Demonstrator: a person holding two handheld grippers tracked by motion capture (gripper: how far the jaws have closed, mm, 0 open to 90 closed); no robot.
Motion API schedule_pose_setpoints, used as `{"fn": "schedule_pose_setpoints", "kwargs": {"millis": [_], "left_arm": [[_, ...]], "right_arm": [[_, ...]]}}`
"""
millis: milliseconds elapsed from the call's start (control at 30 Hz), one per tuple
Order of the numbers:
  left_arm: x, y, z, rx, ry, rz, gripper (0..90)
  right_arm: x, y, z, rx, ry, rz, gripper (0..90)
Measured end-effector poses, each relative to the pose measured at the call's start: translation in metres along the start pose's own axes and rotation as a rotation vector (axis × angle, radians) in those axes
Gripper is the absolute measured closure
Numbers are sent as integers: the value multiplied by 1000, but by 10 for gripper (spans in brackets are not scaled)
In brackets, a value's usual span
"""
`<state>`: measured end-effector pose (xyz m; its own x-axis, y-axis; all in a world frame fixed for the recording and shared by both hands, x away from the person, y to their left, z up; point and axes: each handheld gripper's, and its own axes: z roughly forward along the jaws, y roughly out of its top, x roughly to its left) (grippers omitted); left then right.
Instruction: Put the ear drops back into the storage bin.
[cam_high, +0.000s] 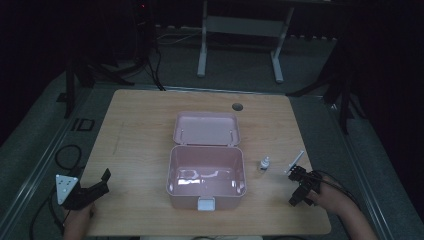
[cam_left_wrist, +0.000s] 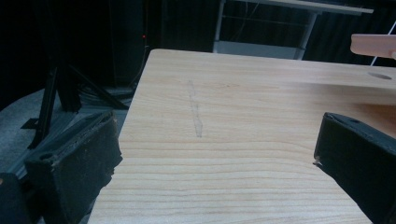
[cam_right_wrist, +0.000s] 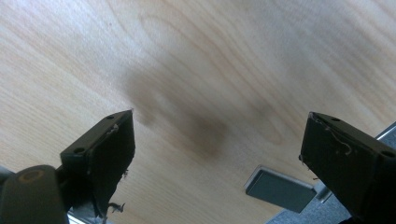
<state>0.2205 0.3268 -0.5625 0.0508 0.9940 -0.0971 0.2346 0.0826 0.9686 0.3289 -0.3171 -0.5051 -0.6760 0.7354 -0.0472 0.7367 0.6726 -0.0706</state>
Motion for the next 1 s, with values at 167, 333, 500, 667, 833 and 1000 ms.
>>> {"fn": "schedule_pose_setpoints", "kwargs": {"millis": [167,333,500,667,833,1000], "left_arm": [[0,0,0,-1,1,-1,5],[0,0,0,0,-1,0,5],[0,0,0,1,-2,-2,4],[0,0,0,1,-2,-3,5],[0,0,0,1,-2,-3,5],[0,0,0,2,-3,-3,5]], "right_arm": [[-3,9,-5,-12,5,-14,137],[-4,18,-9,-22,9,-12,134],[-5,31,-11,-12,37,-33,124],[-4,43,-12,-8,58,-74,112],[-4,55,-11,10,75,-85,117],[-6,68,-13,4,66,-80,129]]}}
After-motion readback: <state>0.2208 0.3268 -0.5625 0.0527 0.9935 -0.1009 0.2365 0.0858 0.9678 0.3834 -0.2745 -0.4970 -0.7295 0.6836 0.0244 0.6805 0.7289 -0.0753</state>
